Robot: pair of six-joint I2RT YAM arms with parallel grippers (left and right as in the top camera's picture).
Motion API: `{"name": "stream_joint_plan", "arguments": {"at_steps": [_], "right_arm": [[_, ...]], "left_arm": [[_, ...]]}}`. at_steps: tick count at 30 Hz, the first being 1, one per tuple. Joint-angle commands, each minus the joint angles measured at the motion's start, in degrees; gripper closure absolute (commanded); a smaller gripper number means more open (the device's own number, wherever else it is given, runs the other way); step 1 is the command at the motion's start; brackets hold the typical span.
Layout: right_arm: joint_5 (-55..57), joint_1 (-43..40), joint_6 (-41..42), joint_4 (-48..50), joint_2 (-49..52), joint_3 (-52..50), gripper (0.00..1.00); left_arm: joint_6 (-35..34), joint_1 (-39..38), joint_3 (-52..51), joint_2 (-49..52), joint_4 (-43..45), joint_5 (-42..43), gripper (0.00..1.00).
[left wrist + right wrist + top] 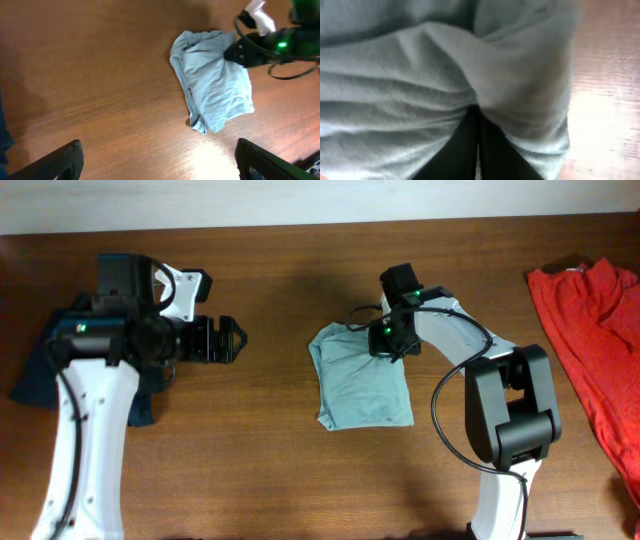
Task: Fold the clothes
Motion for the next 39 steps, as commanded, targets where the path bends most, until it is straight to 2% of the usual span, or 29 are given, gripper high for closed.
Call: {"name": "stream_joint_plan", "arguments": {"at_steps": [1,3,6,9,14,16,19,20,22,28,32,39], "right_arm": [[1.46,0.31,-3.15,-3.65,-3.23,0.48,0.81],[1.07,0.31,-2.84,-5.95,-5.79,0.96,0.66],[-1.38,-0.09,-2.71,-9.60,-10.60,1.05,0.53],[-1.77,-0.79,-0.81,-13.90,-14.29,1.05,0.47],[-3.04,-1.29,0.26,-18.78,-14.14,-0.72,0.47],[-3.06,-1.29,0.31,-18.29,-13.42,-2.62,0.51],[-3.50,-1.29,0.33,-16.98,-11.93,-5.01,0.74],[-4.11,-1.29,0.31,-16.02,-11.76,-5.95,0.85],[-4.33,-1.29,0.50,-13.70,-11.52,-7.74,0.96],[-4.50,-1.29,6.36,-4.35,-11.50,-14.03,0.96],[-4.94,-1.29,6.32,1.75,-11.50,-17.68,0.96],[-4.92,-1.31,6.29,1.64,-11.50,-18.40,0.96]], "left_arm": [[0.26,-1.05,0.35,4.52,0.13,2.64,0.04],[0.26,-2.03,0.35,6.93,0.57,5.01,0.03],[-1.51,-4.07,0.35,11.30,2.12,6.36,0.05],[-5.33,-5.75,0.35,15.34,3.65,6.45,0.04],[-5.55,-8.74,0.35,21.51,5.05,8.15,0.01],[-4.26,-9.73,0.35,23.37,5.73,8.13,0.01],[-1.36,-11.13,0.35,25.73,6.71,8.31,0.01],[-0.68,-11.52,0.35,26.43,6.95,8.37,0.01],[0.72,-12.20,0.35,27.67,7.54,8.39,0.01],[7.74,-13.35,0.35,30.25,9.68,13.77,0.01],[8.48,-14.14,0.35,31.78,10.91,14.19,0.01],[7.17,-16.26,0.35,35.60,12.57,17.79,0.01]]}}
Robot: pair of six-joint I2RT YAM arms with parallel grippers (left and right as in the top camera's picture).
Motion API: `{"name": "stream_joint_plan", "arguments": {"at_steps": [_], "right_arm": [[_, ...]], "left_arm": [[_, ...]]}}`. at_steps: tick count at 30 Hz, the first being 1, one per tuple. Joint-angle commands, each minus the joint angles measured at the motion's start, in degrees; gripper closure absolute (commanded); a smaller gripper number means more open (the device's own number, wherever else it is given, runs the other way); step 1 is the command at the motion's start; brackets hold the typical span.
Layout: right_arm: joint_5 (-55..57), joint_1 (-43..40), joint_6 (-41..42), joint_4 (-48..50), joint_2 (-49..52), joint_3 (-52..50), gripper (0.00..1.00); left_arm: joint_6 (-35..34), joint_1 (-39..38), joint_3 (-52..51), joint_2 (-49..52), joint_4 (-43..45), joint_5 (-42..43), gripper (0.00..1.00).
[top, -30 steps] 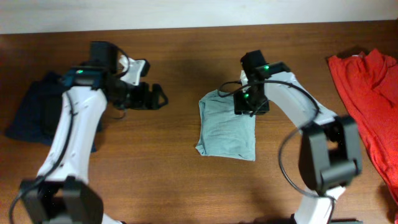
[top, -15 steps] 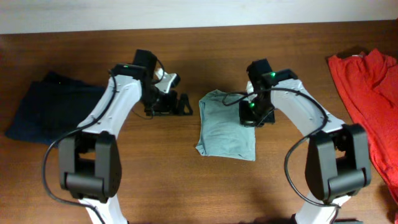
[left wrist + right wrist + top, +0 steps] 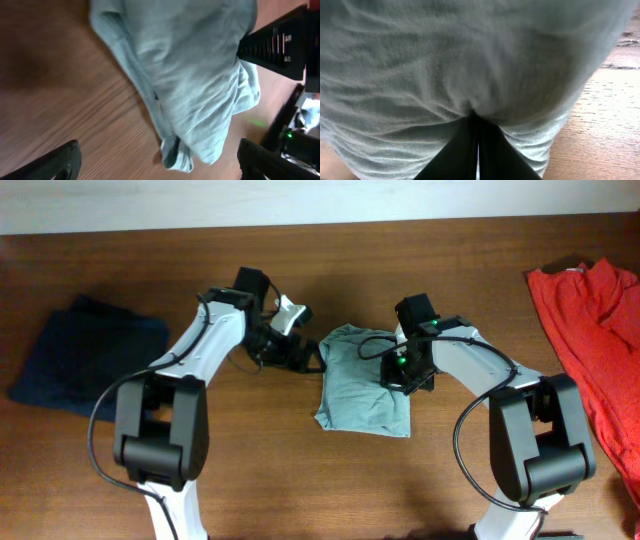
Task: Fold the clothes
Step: 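Grasp the folded shirt's top edge with the left gripper and lift it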
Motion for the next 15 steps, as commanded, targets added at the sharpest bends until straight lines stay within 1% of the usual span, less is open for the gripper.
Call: {"name": "stream_joint_plan", "arguments": {"at_steps": [1,2,4,6,9,15], "right_arm": [[-0.13,-0.31,0.66,-0.11,0.22,-1.25,0.96],[-0.11,-0.31,0.66,-0.13,0.22,-1.25,0.96],[-0.11,-0.31,0.68,-0.33,0.22,-1.25,0.96],[-0.11,-0.31,0.66,-0.55,0.22,-1.25,0.96],[-0.11,-0.31,0.68,-0.81,0.22,-1.25,0.96],[-0.09,-0.31,0.68,-0.87,0.20,-1.25,0.96]], "left_arm": [[-0.92,-1.64,0.35,3.54,0.35,3.82,0.01],[-2.99,-1.95,0.35,4.37,0.55,3.87,0.01],[-9.29,-2.38,0.35,5.81,0.81,4.00,0.01],[-14.53,-2.47,0.35,7.23,1.66,5.99,0.01],[-15.61,-2.51,0.35,8.66,4.74,11.98,0.02],[-19.61,-3.67,0.35,11.61,5.46,11.98,0.02]]}}
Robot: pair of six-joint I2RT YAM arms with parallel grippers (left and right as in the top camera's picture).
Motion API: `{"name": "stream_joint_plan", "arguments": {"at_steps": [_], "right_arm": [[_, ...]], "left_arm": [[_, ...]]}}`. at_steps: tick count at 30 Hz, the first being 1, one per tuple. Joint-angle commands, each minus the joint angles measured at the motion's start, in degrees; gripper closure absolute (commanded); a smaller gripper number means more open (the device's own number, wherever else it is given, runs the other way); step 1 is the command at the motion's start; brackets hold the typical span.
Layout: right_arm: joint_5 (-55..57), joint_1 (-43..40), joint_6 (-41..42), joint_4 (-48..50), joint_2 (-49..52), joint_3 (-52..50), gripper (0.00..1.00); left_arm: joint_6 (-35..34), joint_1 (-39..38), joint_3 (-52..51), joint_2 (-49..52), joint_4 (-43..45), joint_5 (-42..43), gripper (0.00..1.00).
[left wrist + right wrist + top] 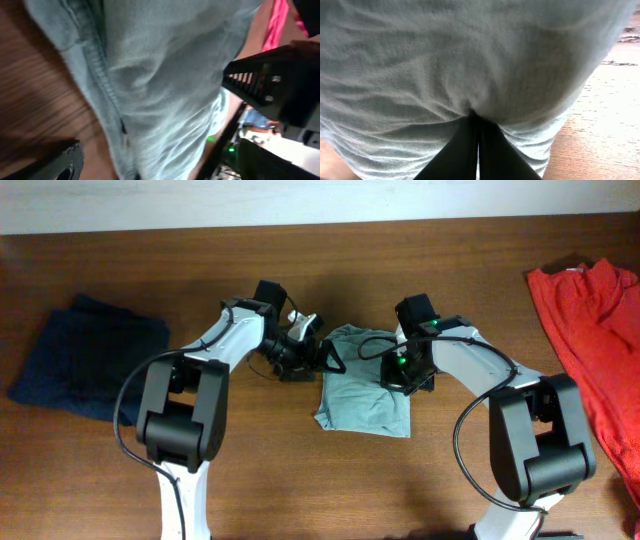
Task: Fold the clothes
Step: 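Grasp the folded shirt's top edge with the left gripper and lift it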
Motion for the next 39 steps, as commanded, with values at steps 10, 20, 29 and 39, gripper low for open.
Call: {"name": "stream_joint_plan", "arguments": {"at_steps": [10,20,29,39], "right_arm": [[0.07,-0.31,0.48,-0.44,0.20,-1.25,0.96],[0.07,-0.31,0.46,-0.46,0.22,-1.25,0.96],[0.07,-0.31,0.26,-0.50,0.20,-1.25,0.96],[2.32,-0.42,-1.25,-5.73,-8.41,0.11,0.96]], "left_arm": [[-8.50,-7.13,0.09,4.15,2.67,-3.65,0.05],[-9.29,-7.58,0.09,4.15,2.84,-6.03,0.25],[-9.18,-7.58,0.09,4.15,2.89,-9.16,0.94],[-1.11,-7.10,0.11,1.62,2.47,-11.43,0.99]]}}
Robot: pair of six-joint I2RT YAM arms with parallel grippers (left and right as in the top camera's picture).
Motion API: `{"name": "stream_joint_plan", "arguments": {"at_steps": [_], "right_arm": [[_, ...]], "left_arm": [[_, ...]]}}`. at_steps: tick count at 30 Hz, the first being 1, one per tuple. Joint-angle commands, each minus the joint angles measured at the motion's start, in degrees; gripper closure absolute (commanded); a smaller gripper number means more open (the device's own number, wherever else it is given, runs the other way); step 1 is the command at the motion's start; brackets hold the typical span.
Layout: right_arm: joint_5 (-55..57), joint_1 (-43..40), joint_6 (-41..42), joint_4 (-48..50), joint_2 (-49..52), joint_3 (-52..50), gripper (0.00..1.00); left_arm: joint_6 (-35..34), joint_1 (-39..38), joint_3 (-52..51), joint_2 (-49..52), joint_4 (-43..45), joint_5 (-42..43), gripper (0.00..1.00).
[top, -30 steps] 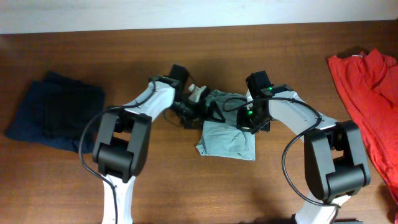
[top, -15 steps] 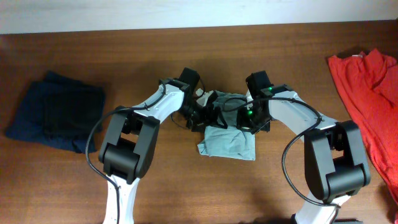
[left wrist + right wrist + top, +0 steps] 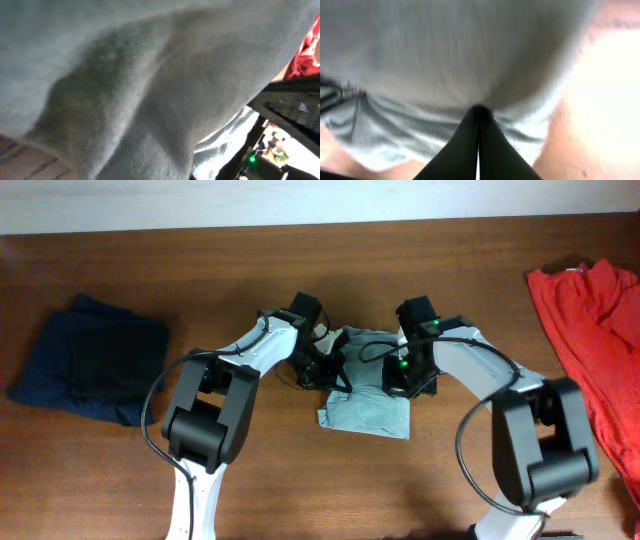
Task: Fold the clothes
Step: 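Grasp the folded shirt's top edge with the left gripper and lift it, then carry the shirt left and lower it onto the navy garment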
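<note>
A grey-blue garment (image 3: 368, 412) lies partly folded at the table's middle. My left gripper (image 3: 332, 372) is at its upper left edge, shut on the cloth. The grey cloth (image 3: 150, 75) fills the left wrist view and hides the fingers. My right gripper (image 3: 404, 378) is at the garment's upper right, and in the right wrist view that gripper (image 3: 479, 111) is shut, its dark fingers pinched together on a fold of the cloth (image 3: 470, 60). The garment's upper part is gathered between the two grippers.
A folded dark navy garment (image 3: 90, 358) lies at the left of the wooden table (image 3: 300, 490). A red garment (image 3: 590, 330) is spread at the right edge. Both arms reach in from the near side.
My left gripper was open just left of the garment's edge. It now sits further right on the upper left of the cloth and is shut on it. The right gripper keeps its hold.
My left gripper stood open far to the left near the navy garment while the right was shut on the grey-blue garment's top right. Then the left gripper was at the garment's left edge, still open. Now both grippers hold the cloth, its upper part bunched.
</note>
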Motion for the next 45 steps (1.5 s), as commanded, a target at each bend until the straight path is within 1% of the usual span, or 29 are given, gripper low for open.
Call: {"name": "stream_joint_plan", "arguments": {"at_steps": [1,4,8,12,15,19,22,24,26,30,33,35,39,43,45], "right_arm": [[3.37,-0.42,-0.76,-1.40,-7.69,0.44,0.96],[6.38,-0.42,-0.74,-2.16,-13.97,0.83,0.95],[9.11,-0.42,-0.72,-2.34,-20.52,0.85,0.88],[9.51,-0.42,-0.72,-2.89,-24.26,0.85,0.87],[9.49,-0.42,-0.72,-3.32,-25.24,0.85,0.87],[9.49,-0.42,-0.72,-3.54,-25.24,0.85,0.87],[9.49,-0.42,-0.72,-3.52,-25.24,0.85,0.87],[9.49,-0.42,-0.72,-3.52,-25.24,0.85,0.87],[9.51,-0.42,-0.72,-3.54,-25.24,0.85,0.87],[9.49,-0.42,-0.72,-3.50,-25.24,0.85,0.87],[9.49,-0.42,-0.70,-3.50,-25.24,0.85,0.87],[9.49,-0.42,-0.70,-3.52,-25.24,0.85,0.87],[9.49,-0.42,-0.70,-3.50,-25.24,0.85,0.87],[9.49,-0.42,-0.70,-3.48,-25.24,0.85,0.87],[9.49,-0.42,-0.70,-3.48,-25.24,0.85,0.87]], "left_arm": [[4.00,0.52,-0.55,-1.86,-0.48,-5.33,0.99],[3.89,0.94,-0.44,-5.97,-0.22,-9.16,0.99],[-1.64,2.58,-0.44,-12.79,0.42,-14.69,0.99],[-4.79,5.44,-0.44,-19.54,2.64,-14.91,0.99],[-6.64,8.59,-0.44,-24.74,3.21,-14.91,0.99],[-6.78,13.68,-0.44,-31.28,2.47,-14.93,0.99],[-6.78,17.66,-0.44,-35.56,1.99,-17.35,0.99],[-6.67,21.79,-0.44,-38.84,1.38,-20.63,0.99],[-6.05,25.77,-0.44,-40.79,0.98,-21.79,0.99],[-3.23,34.05,-0.44,-42.45,-0.28,-21.73,0.99],[-3.02,39.71,-0.46,-42.36,-2.62,-22.01,0.99],[-3.08,43.06,-0.46,-42.32,-3.91,-23.93,0.99],[-3.04,48.52,-0.46,-42.05,-4.20,-26.64,0.99],[-1.46,53.35,-0.48,-39.98,-2.21,-26.49,0.99],[-1.14,54.60,-0.50,-38.36,-1.55,-26.10,0.99]]}}
